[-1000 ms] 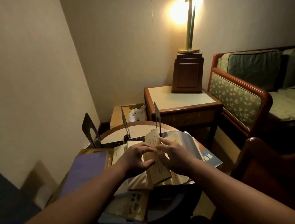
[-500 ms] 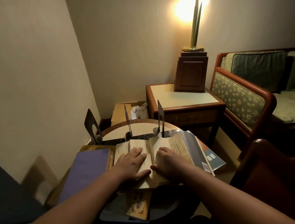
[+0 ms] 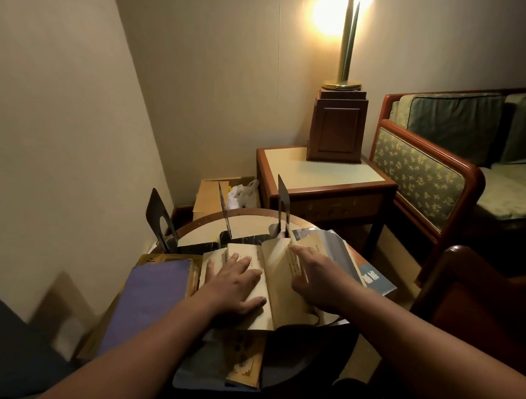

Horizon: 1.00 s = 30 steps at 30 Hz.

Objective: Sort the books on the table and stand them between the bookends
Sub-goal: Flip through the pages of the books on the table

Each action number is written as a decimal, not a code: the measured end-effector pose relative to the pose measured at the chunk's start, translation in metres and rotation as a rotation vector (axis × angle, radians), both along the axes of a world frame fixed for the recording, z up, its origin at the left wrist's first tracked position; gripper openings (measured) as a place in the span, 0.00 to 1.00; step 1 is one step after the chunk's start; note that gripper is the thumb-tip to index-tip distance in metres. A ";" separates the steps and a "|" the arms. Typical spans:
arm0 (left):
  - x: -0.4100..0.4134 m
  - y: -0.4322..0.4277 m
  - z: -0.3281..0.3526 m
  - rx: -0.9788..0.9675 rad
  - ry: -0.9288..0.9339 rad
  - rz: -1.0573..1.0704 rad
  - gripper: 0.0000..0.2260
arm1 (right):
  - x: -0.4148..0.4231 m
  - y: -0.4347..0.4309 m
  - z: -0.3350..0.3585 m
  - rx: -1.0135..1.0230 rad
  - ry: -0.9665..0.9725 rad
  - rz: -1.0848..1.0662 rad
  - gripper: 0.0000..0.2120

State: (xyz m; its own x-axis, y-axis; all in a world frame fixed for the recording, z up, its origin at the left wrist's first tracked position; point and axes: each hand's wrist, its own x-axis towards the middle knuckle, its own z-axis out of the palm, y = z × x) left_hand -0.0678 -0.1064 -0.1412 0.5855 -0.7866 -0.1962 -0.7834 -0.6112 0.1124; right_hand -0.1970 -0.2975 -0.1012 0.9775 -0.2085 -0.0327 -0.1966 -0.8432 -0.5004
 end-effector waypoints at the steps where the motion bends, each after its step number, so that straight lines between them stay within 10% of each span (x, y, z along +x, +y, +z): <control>1: -0.002 -0.003 0.003 -0.020 -0.029 -0.018 0.33 | -0.003 -0.006 0.001 -0.016 -0.003 -0.002 0.34; 15: -0.008 -0.041 0.001 0.079 0.088 -0.185 0.59 | -0.035 -0.032 -0.046 -0.470 0.268 0.237 0.42; 30: -0.002 -0.040 -0.015 0.082 0.062 -0.125 0.55 | -0.006 -0.031 -0.054 -0.389 0.406 0.196 0.41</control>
